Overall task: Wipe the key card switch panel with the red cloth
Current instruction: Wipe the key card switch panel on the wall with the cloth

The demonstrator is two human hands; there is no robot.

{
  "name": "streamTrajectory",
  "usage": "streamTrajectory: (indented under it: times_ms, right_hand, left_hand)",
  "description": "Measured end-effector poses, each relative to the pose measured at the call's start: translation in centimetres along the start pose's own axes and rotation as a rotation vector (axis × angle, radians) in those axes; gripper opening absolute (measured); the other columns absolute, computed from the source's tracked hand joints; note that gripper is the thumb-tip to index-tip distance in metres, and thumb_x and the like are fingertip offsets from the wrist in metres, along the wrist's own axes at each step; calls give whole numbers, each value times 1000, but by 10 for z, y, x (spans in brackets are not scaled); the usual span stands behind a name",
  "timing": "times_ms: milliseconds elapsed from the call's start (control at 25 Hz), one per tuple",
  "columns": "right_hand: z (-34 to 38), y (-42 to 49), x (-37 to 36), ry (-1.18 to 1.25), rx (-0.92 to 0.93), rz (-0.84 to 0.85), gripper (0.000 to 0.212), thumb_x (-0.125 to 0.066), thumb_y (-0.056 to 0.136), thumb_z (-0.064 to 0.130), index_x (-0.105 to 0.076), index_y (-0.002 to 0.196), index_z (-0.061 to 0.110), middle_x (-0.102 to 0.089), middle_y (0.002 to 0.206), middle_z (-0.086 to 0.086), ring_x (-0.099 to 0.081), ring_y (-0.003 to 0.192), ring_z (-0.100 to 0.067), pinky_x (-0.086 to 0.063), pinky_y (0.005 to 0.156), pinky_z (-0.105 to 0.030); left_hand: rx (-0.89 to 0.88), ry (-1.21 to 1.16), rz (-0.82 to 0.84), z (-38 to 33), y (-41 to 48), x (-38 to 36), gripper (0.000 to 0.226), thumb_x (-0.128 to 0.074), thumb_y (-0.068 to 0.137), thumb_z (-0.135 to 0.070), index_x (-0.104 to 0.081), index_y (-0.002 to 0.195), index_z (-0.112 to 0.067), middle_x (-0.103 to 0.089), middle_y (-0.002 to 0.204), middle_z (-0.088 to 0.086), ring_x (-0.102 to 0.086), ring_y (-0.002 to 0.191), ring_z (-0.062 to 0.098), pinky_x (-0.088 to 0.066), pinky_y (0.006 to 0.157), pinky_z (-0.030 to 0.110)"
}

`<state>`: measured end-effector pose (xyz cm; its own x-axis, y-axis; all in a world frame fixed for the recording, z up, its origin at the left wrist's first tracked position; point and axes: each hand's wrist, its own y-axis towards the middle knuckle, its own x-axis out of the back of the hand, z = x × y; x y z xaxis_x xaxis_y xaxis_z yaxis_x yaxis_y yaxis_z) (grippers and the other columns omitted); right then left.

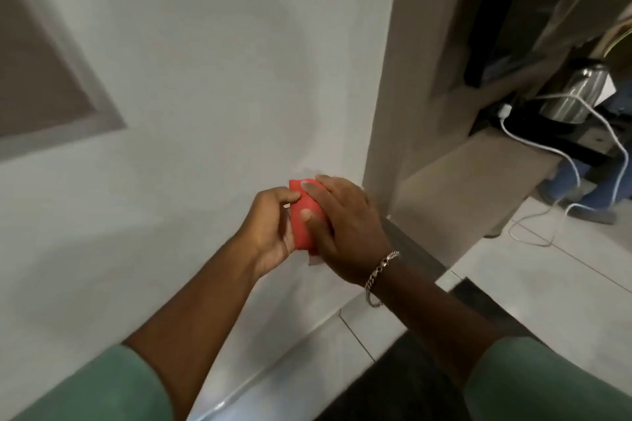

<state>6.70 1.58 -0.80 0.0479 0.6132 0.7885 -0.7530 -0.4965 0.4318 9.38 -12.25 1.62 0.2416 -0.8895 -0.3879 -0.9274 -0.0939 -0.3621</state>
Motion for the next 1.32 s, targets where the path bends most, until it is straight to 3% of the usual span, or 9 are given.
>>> streamTrajectory:
  times_ms: [120,240,360,520,640,800,920,1040,1320]
  right_hand:
    - [74,8,9,-36,108,-57,83,-46,79,76,-36,150,33,-33,162,-6,-34,146,-33,-38,114,-56]
    - [143,16,10,64,270,-195,81,-65,76,60,-42,147,30,-37,158,-13,-42,137,-35,-48,106,-51]
    - [213,28,7,135,431,-328,74,-69,76,43,-44,144,27,-46,150,-18,-50,129,-36,-49,105,-43]
    - [307,48,10,240,545,-503,75,-72,73,34,-46,143,25,-49,148,-18,-52,130,-36,-46,108,-40]
    - [356,60,10,293,539,-581,75,-73,75,37,-47,143,23,-49,147,-17,-53,128,-36,-45,108,-41]
    - [397,72,-6,308,500,-634,72,-76,74,36,-53,137,11,-52,146,-16,-53,128,-37,-45,109,-45]
    - [409,80,-30,264,575,-670,70,-74,76,39,-47,136,14,-50,148,-19,-46,138,-41,-39,115,-53]
    - [417,88,-57,139,634,-669,67,-65,82,49,-43,139,21,-46,154,-14,-37,147,-36,-34,115,-60]
    - [406,110,-77,324,661,-771,57,-50,91,52,-50,137,18,-44,154,-14,-29,152,-36,-24,115,-72]
  left_hand:
    - [-69,-31,98,-57,-63,34,36,-40,88,-23,-68,97,-3,-72,85,17,-70,77,30,-57,72,42]
    - [-225,75,138,-98,-130,67,35,-40,88,-15,-61,107,5,-71,80,14,-68,76,20,-58,70,33]
    - [-439,253,86,-131,-201,97,37,-42,90,-4,-66,118,-1,-74,99,11,-69,90,21,-58,73,30]
    - [-747,318,-119,-175,-297,135,41,-47,87,9,-64,122,-7,-77,104,12,-73,92,20,-59,73,24]
    - [-1056,261,-287,-209,-355,172,37,-52,79,4,-67,110,-8,-76,108,15,-72,103,23,-59,89,29]
    - [-1498,531,-874,-241,-389,239,37,-45,83,1,-66,113,-2,-70,119,12,-65,117,15,-49,106,37]
    - [-1458,1259,-1089,-246,-376,291,53,-43,88,-6,-49,140,1,-43,152,12,-32,147,24,-19,124,43]
    - [-1268,1835,-1343,-249,-350,327,67,-36,93,-28,-21,155,-5,-16,164,14,-7,153,29,-2,123,53]
    - [-1332,1930,-1601,-253,-332,339,74,-32,95,-42,-12,156,-5,-11,165,16,-4,154,29,2,122,53]
